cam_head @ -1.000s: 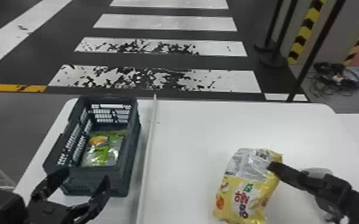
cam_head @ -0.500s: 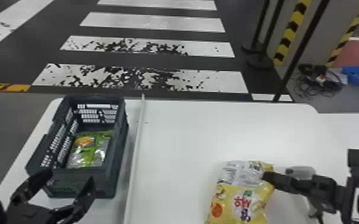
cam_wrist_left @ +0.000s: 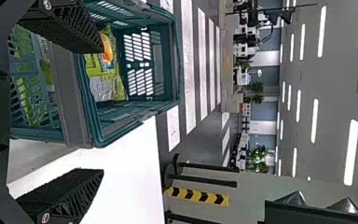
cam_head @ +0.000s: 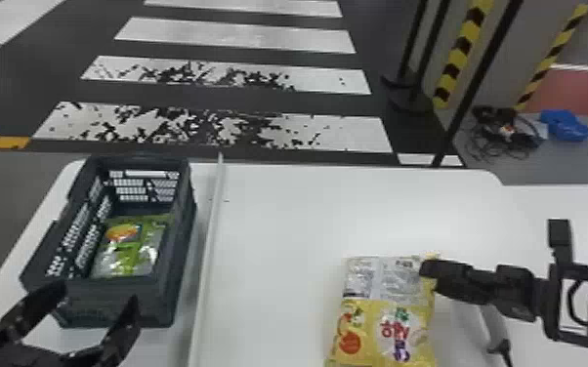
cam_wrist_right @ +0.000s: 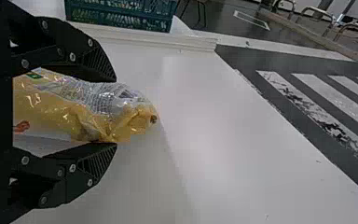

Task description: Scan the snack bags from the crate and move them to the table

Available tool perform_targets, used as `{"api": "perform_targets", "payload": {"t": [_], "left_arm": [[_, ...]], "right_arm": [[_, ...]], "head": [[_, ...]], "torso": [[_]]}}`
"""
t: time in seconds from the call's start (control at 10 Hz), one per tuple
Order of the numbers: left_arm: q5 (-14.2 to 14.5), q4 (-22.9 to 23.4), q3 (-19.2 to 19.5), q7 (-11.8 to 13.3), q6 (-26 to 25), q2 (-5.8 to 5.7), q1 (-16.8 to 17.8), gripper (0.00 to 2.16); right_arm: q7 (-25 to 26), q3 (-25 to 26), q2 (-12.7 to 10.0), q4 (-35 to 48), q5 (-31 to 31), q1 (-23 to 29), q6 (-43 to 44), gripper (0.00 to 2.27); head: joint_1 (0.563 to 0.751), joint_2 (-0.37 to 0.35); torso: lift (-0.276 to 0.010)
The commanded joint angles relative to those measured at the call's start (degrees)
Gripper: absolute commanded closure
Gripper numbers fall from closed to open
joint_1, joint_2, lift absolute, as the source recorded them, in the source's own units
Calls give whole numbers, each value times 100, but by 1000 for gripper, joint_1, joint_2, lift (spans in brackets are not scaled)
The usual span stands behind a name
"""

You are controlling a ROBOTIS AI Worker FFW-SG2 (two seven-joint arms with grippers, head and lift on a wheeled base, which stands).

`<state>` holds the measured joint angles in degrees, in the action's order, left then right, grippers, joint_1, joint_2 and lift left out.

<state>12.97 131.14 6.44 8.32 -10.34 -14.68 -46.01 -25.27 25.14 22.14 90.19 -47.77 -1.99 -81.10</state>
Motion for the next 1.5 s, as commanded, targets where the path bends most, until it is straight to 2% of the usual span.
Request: {"api": "perform_targets", "payload": {"t": [0.0,0.2,0.4,0.5,0.6,0.7,0.8,0.9,1.0,1.1,1.2,1.4], "left_arm": [[-5,69,6,3,1,9,-49,83],[-23,96,-3,-6,1,18,-58,83],[-23,104,-3,-6,1,18,-58,83],[-23,104,-20,-6,1,9,-58,83],[-23,104,-38,-6,-17,0,-31,83],[-31,104,-73,-6,-17,-9,-5,83],[-31,96,-82,-6,-17,-35,21,83],[-31,78,-99,-32,-17,-88,39,83],[-23,52,-99,-41,-17,-141,57,83],[-5,-19,-126,-50,1,-193,101,83],[13,-71,-135,-59,1,-237,127,83],[57,-115,-135,-103,19,-272,162,83]], "right_arm": [[-110,-36,18,25,154,-12,45,-2],[-162,-9,167,271,207,84,45,-2],[-162,237,185,1010,137,471,-60,113],[-162,368,97,1467,66,787,-43,120],[-162,483,-202,1959,40,1077,27,174],[-171,562,-527,2381,110,1385,256,583],[-145,474,-738,2653,207,1675,572,1480],[-136,412,-1002,2811,339,1842,801,2162],[-145,184,-1133,2890,541,2202,2102,2246],[-118,-27,-1265,3093,796,2475,2559,2246],[-127,-168,-1503,3303,1086,2668,2699,2246],[-101,-493,-1705,3426,1376,3064,3262,2246]], "head": [[695,-94],[695,-99],[695,-121],[695,-124],[695,-126],[695,-116],[695,-97],[695,-80],[695,-70],[695,-55],[695,-51],[695,-23]], "torso": [[-95],[-95],[-95],[-95],[-95],[-95],[-95],[-95],[-95],[-95],[-95],[-95]]}}
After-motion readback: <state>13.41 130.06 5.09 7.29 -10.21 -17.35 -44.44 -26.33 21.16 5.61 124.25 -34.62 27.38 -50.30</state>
